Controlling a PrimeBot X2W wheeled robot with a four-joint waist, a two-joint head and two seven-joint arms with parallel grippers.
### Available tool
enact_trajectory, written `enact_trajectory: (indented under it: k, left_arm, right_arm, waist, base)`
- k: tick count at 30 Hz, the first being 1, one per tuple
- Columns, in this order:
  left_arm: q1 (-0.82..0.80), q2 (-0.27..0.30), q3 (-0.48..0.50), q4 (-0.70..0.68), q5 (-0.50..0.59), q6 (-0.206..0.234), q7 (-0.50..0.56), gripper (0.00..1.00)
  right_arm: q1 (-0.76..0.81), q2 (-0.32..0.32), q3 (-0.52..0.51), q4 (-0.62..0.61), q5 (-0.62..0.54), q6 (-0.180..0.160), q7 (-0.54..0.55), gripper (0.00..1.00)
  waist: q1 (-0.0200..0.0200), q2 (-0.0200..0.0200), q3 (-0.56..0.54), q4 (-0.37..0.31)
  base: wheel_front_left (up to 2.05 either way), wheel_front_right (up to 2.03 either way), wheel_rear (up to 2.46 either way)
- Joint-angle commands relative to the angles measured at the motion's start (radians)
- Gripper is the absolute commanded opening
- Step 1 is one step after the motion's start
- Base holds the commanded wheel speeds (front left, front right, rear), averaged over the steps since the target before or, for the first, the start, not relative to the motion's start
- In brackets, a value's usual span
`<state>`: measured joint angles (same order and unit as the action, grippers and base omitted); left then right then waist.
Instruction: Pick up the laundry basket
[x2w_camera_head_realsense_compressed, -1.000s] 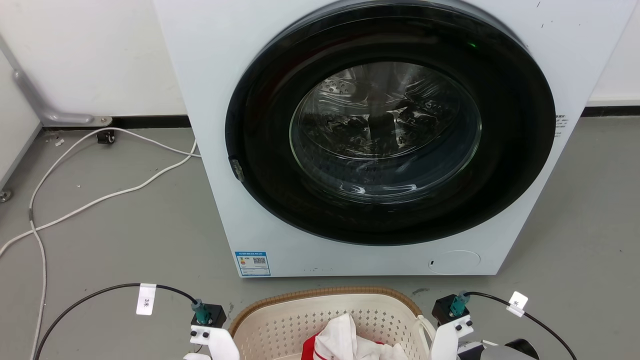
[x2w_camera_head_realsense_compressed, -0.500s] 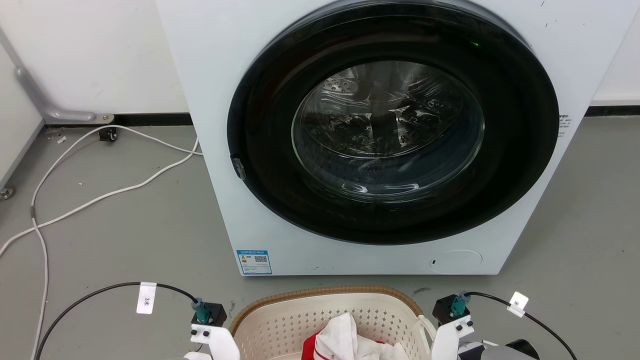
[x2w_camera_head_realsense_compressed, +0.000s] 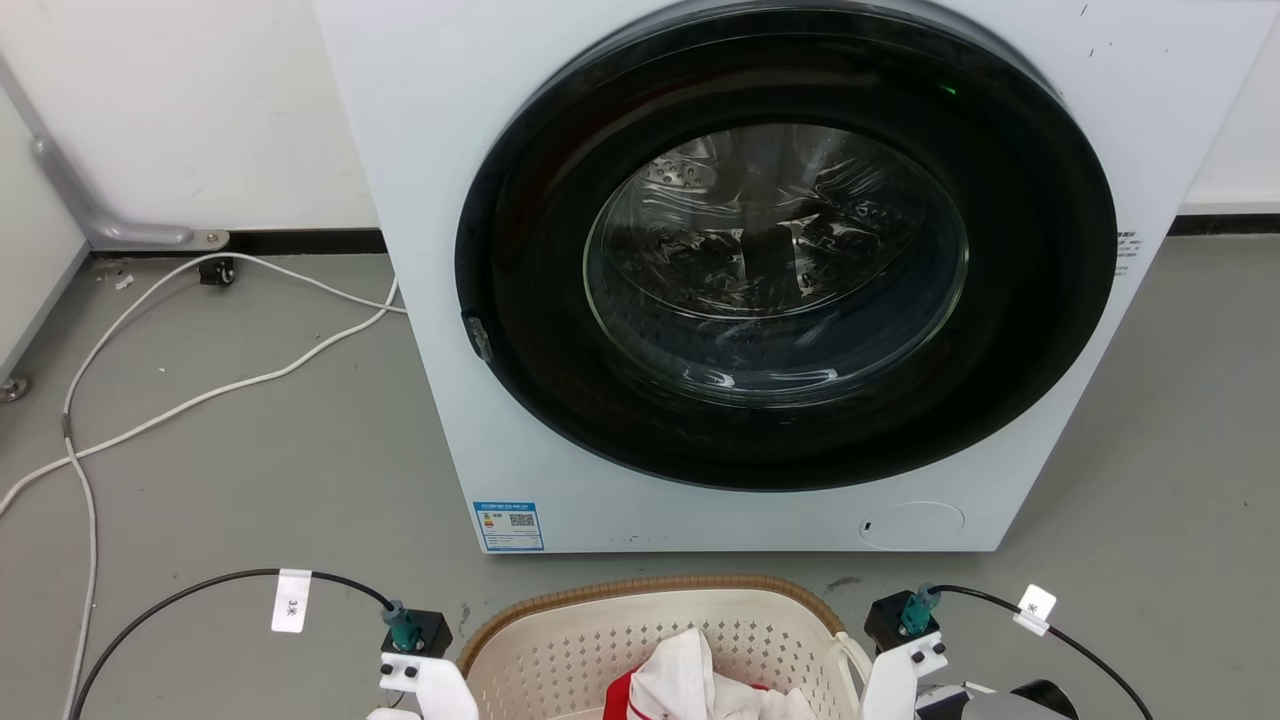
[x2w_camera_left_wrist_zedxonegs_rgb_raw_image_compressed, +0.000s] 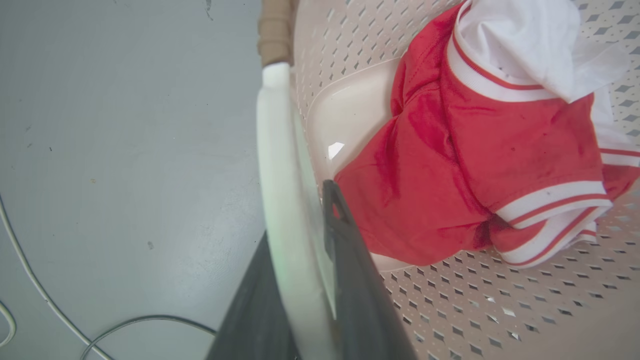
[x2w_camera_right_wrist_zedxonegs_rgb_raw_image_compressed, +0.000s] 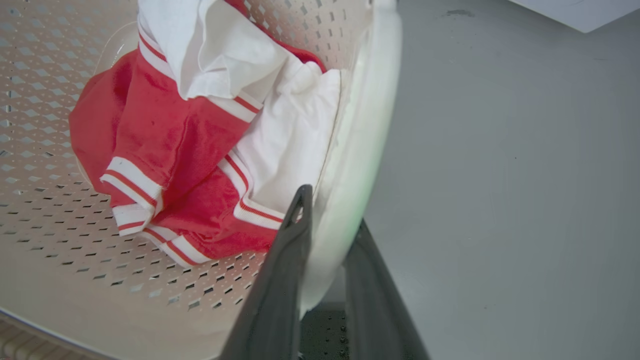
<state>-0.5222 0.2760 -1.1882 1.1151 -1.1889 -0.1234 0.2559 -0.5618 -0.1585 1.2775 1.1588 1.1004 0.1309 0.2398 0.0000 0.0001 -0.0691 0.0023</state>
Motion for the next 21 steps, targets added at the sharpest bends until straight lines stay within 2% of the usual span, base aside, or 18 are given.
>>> enact_trajectory:
  k: [1, 21]
  left_arm:
    - [-0.011, 0.009, -0.006, -0.001, -0.001, -0.012, -0.005, 0.0]
    - [-0.019, 0.014, -0.044, 0.007, -0.04, -0.012, -0.02, 0.0]
  right_arm:
    - [0.009, -0.011, 0.004, 0.004, 0.001, 0.0, 0.001, 0.0]
    - [0.015, -0.01, 0.004, 0.003, 0.003, 0.0, -0.003, 0.0]
  waist:
    - [0.0, -0.0001, 0.0, 0.0]
    - [0.0, -0.0001, 0.0, -0.003]
  base:
    - [0.0, 0.0, 0.0]
    - [0.0, 0.0, 0.0]
